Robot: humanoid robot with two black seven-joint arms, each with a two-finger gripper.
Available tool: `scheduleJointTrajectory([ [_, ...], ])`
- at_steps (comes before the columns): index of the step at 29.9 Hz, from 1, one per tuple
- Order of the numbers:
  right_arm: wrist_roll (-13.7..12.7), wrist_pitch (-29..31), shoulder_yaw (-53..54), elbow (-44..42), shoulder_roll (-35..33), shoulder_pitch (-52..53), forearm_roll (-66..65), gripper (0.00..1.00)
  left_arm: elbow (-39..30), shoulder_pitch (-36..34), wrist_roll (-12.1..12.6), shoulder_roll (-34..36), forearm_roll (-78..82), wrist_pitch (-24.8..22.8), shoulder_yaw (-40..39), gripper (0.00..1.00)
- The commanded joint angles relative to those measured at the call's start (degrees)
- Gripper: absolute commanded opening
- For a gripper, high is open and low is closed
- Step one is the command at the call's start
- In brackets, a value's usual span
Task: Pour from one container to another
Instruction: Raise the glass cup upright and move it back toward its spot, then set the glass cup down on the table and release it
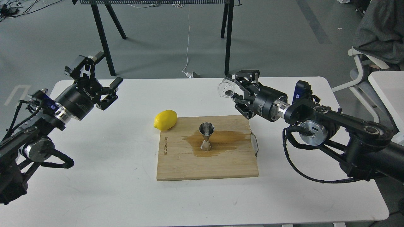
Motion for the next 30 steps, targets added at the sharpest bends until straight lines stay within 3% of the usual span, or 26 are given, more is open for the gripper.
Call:
scheduleJointTrajectory([
  [1, 0.1, 3.0, 14.9, 0.2, 1.0, -11.9, 3.8, 0.39, 0.0, 0.1, 0.0, -0.2, -0.1, 0.0, 0.0, 0.98],
  [6, 0.3, 7.8, 28.6, 0.1, 5.2, -23.5, 10.1, 0.39, 0.0, 0.1, 0.0, -1.2, -1.8, 0.0, 0.0, 0.98],
  [14, 1.1, 12.2, 36.4, -0.9, 8.3, -34.3, 19.8, 0.39, 0.0, 0.1, 0.0, -1.3, -1.9, 0.0, 0.1, 0.98],
  [19, 2.8, 12.6, 36.7, -4.6, 8.4, -36.5, 25.5, 0.39, 0.0, 0.4, 0.0, -1.3, -1.9, 0.0, 0.1, 0.98],
  [30, 2.7, 12.4, 36.7, -13.2, 11.0, -35.8, 29.1, 0.39, 0.1, 0.8, 0.0, -1.4, -1.9, 0.0, 0.1, 0.98],
])
